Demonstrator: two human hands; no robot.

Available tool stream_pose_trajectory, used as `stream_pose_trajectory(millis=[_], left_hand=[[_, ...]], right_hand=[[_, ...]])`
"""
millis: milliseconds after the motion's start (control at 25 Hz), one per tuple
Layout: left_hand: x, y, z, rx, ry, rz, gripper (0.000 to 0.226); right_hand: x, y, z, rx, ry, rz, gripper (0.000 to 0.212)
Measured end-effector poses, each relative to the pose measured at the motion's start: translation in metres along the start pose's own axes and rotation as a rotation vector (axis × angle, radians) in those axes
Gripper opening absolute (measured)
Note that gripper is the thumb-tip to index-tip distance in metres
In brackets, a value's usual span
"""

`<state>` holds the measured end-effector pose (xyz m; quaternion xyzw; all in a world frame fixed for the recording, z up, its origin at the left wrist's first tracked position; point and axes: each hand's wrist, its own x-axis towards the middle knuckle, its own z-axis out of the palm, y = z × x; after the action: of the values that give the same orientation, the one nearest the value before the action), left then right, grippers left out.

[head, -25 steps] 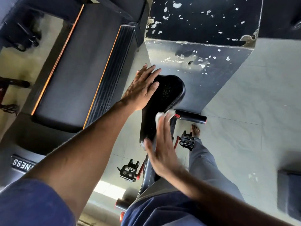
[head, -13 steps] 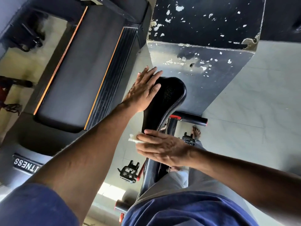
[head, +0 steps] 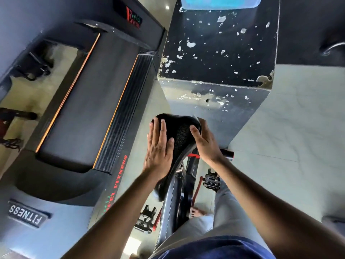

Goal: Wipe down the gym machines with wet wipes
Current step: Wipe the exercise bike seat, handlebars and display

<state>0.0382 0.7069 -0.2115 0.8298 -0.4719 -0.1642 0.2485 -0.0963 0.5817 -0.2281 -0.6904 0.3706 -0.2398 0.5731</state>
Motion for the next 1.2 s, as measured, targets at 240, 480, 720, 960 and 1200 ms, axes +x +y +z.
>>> stream_pose_trajectory(millis=[240, 480, 720, 960, 1200], left_hand=[[-0.045, 0.002, -0.002, -0.005, -0.047, -0.063, 0.070], [-0.049, 0.006, -0.003, 0.015, -0.002, -0.080, 0.075], [-0.051, 0.006, -0.004, -0.010, 0.043, -0.077, 0.070], [-0.050, 0.008, -0.004, -0.026, 0.045, -0.111, 0.066], [-0.052, 0.012, -0.007, 0.053, -0.020, -0.142, 0.065]], right_hand=[[0.071, -0.035, -0.010, -0.635, -0.350, -0.475, 0.037], [0.038, -0.017, -0.013, -0.659, -0.099, -0.637, 0.044], [-0.039, 0.001, -0.013, -0.629, -0.111, -0.633, 0.072], [0.030, -0.041, 0.022, -0.922, -0.308, -0.774, 0.052], [0.082, -0.054, 0.006, -0.727, -0.302, -0.451, 0.024]])
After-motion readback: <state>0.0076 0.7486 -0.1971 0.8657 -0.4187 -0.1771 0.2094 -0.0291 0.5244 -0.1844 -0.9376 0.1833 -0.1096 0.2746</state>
